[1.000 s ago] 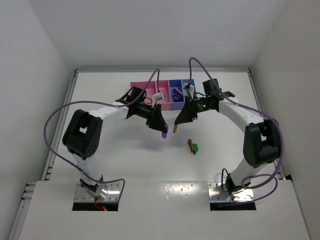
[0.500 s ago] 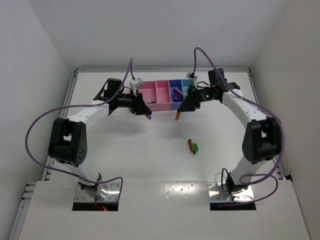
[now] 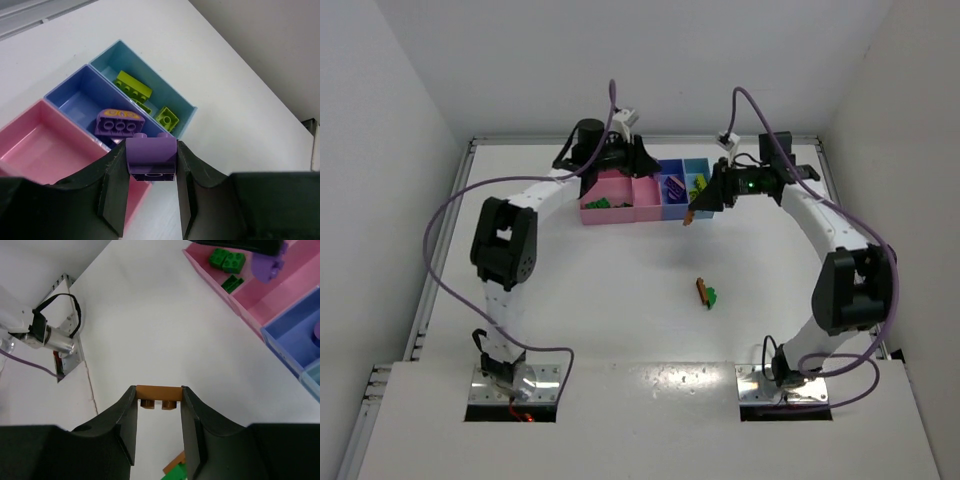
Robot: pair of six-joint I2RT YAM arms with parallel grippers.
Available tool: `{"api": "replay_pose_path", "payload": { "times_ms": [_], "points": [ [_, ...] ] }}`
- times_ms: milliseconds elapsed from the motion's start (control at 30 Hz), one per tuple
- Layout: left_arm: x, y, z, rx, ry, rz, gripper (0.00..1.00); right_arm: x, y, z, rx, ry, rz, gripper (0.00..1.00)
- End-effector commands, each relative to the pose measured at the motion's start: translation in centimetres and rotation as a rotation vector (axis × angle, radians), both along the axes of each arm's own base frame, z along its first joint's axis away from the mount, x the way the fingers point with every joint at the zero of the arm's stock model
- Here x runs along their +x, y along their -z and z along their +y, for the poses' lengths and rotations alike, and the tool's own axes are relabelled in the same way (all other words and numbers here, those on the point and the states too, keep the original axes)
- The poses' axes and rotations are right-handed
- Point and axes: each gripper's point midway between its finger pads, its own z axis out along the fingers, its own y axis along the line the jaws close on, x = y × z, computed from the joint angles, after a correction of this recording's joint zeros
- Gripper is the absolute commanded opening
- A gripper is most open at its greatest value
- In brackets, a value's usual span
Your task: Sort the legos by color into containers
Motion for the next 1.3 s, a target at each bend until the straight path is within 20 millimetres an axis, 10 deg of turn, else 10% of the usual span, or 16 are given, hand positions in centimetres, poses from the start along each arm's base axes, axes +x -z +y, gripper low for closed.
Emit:
{"api": "replay_pose_path", "payload": {
  "times_ms": [0,300,567,700,767,967,1100,1267],
  "points": [
    [1.9,-0.8,-2.8,-0.052,0.010,-0.041,0.11,-0.9,-2.6,-1.7,-0.011,0.044,-0.075,0.00],
    [3.7,2.4,-7.2,-0.009,0.041,-0.025,0.16,-2.2,-2.0,-4.8,-0.050,0.115,-0.064,0.00],
    [4.8,3.8,-6.4,0.033,-0.037,-0.008,0.56,-1.4,-2.2,-5.2,-0.056,0.118,-0.079,0.00],
    [5.2,0.2,-5.9,-0.004,-0.047,-0.082,0.79,-0.5,-1.9,-4.8,-0.055,0.107,-0.082,0.00],
    [5.4,-2.6,-5.1,-0.025,-0.072,-0.131,0.96,0.3,-1.4,-4.4,-0.054,0.097,-0.087,0.00],
    [5.5,-13.2,0.5,-0.074,-0.227,-0.221,1.00,3.5,-2.0,-1.4,-0.031,0.107,-0.153,0.00],
    [3.3,-15.7,4.8,-0.107,-0.193,-0.163,1.00,7.1,-2.1,1.5,-0.058,0.144,-0.234,0.00],
    [0.7,-11.4,11.4,-0.076,-0.165,-0.089,1.00,11.2,-0.4,6.0,-0.082,0.126,-0.287,0.00]
  ]
}}
